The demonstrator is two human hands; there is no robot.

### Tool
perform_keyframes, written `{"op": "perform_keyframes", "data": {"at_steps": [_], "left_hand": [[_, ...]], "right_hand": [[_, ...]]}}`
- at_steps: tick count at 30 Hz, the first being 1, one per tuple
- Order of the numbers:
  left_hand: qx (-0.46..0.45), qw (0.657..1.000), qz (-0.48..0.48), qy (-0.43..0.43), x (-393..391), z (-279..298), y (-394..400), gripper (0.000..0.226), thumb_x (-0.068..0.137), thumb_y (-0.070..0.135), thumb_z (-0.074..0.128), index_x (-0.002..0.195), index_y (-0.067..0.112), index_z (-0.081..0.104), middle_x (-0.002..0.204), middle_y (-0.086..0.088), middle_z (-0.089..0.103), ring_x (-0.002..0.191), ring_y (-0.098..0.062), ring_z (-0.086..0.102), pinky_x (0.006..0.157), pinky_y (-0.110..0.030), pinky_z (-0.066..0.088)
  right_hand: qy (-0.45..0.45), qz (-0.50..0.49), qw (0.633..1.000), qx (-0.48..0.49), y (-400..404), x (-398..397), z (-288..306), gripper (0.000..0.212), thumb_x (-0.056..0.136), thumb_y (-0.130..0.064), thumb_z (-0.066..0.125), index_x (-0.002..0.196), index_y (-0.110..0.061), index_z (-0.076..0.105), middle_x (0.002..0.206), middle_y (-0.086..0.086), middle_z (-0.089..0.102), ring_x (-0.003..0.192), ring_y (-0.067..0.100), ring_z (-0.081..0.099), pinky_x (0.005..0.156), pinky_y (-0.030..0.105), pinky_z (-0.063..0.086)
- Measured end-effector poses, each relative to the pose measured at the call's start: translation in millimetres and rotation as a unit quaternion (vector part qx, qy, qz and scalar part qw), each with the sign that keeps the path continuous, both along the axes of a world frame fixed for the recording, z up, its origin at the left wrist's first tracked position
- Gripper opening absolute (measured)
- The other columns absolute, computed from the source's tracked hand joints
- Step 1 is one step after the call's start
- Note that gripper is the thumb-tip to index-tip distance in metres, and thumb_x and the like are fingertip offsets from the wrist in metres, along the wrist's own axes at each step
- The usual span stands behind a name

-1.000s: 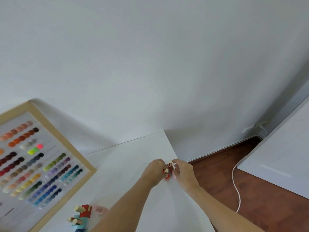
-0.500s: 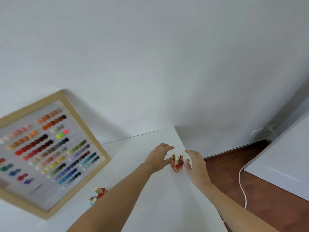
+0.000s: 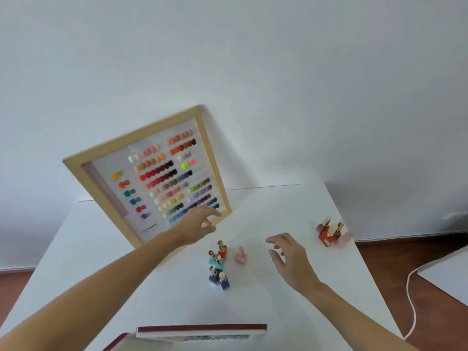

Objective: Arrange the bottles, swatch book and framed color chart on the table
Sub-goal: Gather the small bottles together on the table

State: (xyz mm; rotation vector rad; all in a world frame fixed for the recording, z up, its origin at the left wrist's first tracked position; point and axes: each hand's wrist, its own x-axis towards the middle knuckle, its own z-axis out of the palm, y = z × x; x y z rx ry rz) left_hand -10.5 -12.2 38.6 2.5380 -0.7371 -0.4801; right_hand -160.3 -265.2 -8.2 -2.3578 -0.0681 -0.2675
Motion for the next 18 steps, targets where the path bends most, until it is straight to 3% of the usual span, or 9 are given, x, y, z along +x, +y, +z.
{"op": "perform_keyframes", "data": {"at_steps": [6, 8, 11, 13, 18], "left_hand": [[0.015, 0.998, -0.045, 0.047, -21, -31, 46, 0.036, 0.084, 0.026, 0.072, 0.117, 0.03, 0.058, 0.127, 0.008, 0.053, 0.101, -0.004, 0.059, 0.077, -0.01, 0.043], [0.016, 0.996, -0.066, 0.054, -29, -42, 48, 0.041, 0.08, 0.033, 0.075, 0.116, 0.034, 0.056, 0.13, 0.011, 0.048, 0.107, -0.006, 0.054, 0.085, -0.012, 0.042], [0.018, 0.996, -0.077, 0.052, -43, -57, 45, 0.047, 0.075, 0.043, 0.076, 0.115, 0.038, 0.053, 0.141, 0.012, 0.034, 0.12, -0.011, 0.046, 0.101, -0.025, 0.04], [0.004, 0.995, -0.068, 0.068, -52, -66, 41, 0.048, 0.073, 0.045, 0.077, 0.114, 0.037, 0.053, 0.144, 0.01, 0.03, 0.12, -0.016, 0.047, 0.102, -0.031, 0.043], [-0.015, 0.997, -0.042, 0.064, -62, -80, 35, 0.035, 0.079, 0.045, 0.072, 0.11, 0.036, 0.059, 0.142, 0.011, 0.035, 0.117, -0.014, 0.05, 0.095, -0.026, 0.046]], "right_hand": [[0.076, 0.107, 0.991, -0.012, 59, 2, -14, 0.04, 0.081, -0.023, 0.07, 0.119, -0.023, 0.056, 0.097, -0.011, 0.054, 0.073, 0.001, 0.051, 0.062, 0.008, 0.042], [0.106, 0.119, 0.987, -0.02, 70, 5, -19, 0.045, 0.079, -0.028, 0.07, 0.121, -0.024, 0.053, 0.101, -0.013, 0.05, 0.073, 0.002, 0.05, 0.063, 0.006, 0.041], [0.147, 0.123, 0.981, -0.017, 81, 11, -23, 0.054, 0.077, -0.031, 0.071, 0.125, -0.028, 0.048, 0.103, -0.009, 0.048, 0.074, 0.008, 0.051, 0.066, 0.011, 0.045], [0.175, 0.121, 0.977, -0.013, 85, 15, -24, 0.059, 0.075, -0.033, 0.071, 0.128, -0.032, 0.044, 0.1, -0.007, 0.046, 0.075, 0.011, 0.053, 0.067, 0.013, 0.045], [0.232, 0.1, 0.968, -0.01, 96, 25, -27, 0.063, 0.076, -0.034, 0.069, 0.132, -0.034, 0.039, 0.097, -0.01, 0.043, 0.074, 0.01, 0.055, 0.066, 0.014, 0.045]]}}
